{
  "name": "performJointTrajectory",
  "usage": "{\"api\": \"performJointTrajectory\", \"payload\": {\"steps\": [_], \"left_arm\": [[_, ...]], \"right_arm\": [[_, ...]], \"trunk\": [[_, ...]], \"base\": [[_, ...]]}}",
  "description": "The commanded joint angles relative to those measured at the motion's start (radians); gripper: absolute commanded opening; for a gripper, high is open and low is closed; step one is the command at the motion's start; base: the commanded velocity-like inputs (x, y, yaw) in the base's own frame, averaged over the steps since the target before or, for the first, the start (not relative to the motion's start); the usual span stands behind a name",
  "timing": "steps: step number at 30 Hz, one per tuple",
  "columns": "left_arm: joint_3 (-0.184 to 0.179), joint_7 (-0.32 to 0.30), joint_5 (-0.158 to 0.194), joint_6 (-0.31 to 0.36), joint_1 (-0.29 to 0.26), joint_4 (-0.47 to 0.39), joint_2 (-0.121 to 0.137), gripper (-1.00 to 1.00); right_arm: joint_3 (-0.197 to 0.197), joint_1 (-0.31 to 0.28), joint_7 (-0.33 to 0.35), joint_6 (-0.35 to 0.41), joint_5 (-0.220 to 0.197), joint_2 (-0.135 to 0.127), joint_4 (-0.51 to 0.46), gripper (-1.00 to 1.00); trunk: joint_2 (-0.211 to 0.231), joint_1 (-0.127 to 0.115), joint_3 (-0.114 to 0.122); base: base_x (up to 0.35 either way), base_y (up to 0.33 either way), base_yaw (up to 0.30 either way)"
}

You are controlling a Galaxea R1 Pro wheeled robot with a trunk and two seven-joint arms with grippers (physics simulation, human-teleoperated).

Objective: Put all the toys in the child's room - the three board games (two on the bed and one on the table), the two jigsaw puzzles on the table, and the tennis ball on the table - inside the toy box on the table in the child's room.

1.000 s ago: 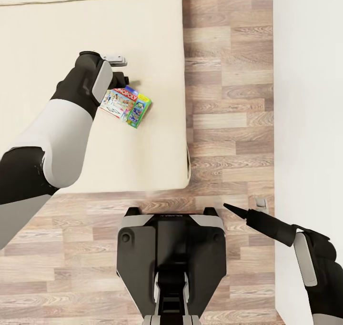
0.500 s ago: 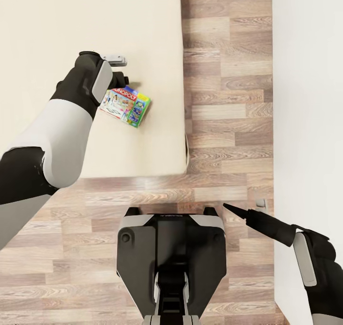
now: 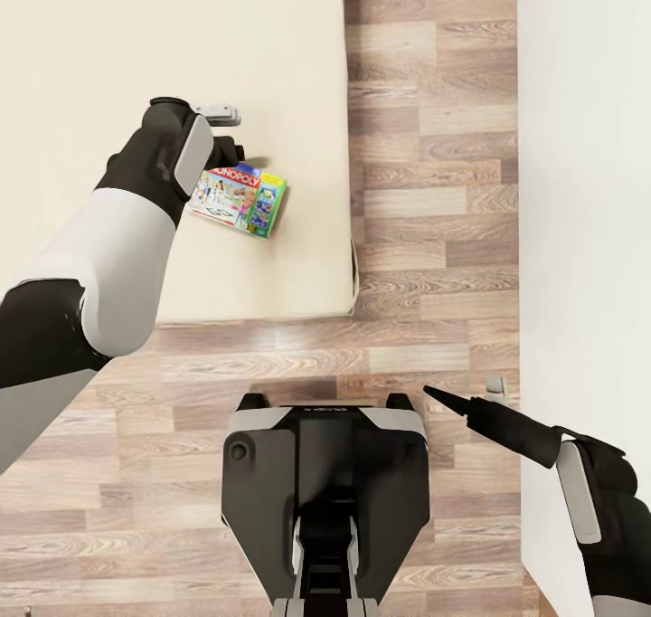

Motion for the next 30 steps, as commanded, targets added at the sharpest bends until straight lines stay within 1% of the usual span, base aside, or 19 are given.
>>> {"api": "performJointTrajectory", "payload": {"steps": [1,5,19,30], "left_arm": [[0.006,0.003,0.000,0.003,0.000,-0.001,-0.001,1.00],[0.006,0.003,0.000,0.004,0.000,-0.001,-0.001,1.00],[0.005,0.003,0.000,0.004,0.000,-0.001,-0.001,1.00],[0.005,0.003,0.000,0.004,-0.001,-0.001,-0.001,1.00]], "right_arm": [[-0.001,0.000,0.002,0.005,-0.001,0.000,0.000,1.00],[0.000,0.000,0.002,0.004,-0.002,0.000,0.000,1.00],[0.000,0.000,0.002,0.003,-0.003,0.000,0.000,1.00],[0.000,0.000,0.002,0.003,-0.002,0.000,0.000,1.00]], "trunk": [[-0.002,0.001,-0.001],[-0.002,0.001,-0.001],[-0.002,0.001,-0.001],[-0.002,0.001,-0.001]], "base": [[-0.009,0.000,0.000],[-0.094,0.000,0.000],[-0.233,0.000,0.000],[-0.192,0.000,0.000]]}}
